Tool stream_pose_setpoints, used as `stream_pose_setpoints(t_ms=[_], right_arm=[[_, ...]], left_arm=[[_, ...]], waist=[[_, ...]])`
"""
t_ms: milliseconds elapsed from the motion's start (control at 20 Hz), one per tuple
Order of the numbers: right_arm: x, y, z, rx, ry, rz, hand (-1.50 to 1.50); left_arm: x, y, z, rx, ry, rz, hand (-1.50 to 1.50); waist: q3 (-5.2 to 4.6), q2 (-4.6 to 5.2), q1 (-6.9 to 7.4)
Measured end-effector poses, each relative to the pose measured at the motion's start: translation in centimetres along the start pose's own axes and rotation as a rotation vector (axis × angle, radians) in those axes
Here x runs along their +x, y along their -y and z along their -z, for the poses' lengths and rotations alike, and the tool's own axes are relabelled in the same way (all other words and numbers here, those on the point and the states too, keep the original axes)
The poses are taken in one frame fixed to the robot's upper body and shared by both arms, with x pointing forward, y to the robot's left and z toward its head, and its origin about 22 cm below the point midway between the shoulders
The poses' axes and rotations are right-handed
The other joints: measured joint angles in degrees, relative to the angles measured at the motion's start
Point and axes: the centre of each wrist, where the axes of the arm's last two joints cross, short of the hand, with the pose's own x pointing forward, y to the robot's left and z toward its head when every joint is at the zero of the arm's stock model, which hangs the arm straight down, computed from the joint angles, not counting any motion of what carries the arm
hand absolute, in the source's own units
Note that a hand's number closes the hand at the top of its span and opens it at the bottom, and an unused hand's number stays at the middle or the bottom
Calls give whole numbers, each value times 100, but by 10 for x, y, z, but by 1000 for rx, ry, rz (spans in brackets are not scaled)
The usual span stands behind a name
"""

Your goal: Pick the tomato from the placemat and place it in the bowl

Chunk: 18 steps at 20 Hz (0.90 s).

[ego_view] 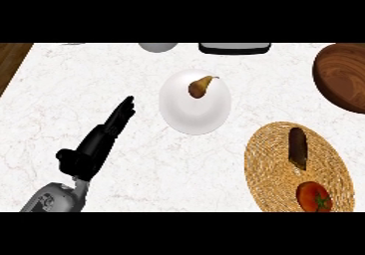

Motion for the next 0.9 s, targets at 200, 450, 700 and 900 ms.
stream_pose_setpoints(t_ms=[200,450,700,900], right_arm=[[19,18,-3,226,-106,-111,-150],[69,31,2,413,-217,-167,-150],[102,31,11,505,-293,-204,-150],[121,25,15,531,-326,-223,-150]], left_arm=[[2,0,3,-8,1,5,0],[2,2,2,-11,2,2,0],[2,7,4,-10,-5,-6,0],[1,10,-3,-8,-5,-9,0]], waist=[[-10,13,39],[0,-1,59],[14,-12,55],[23,-19,52]])
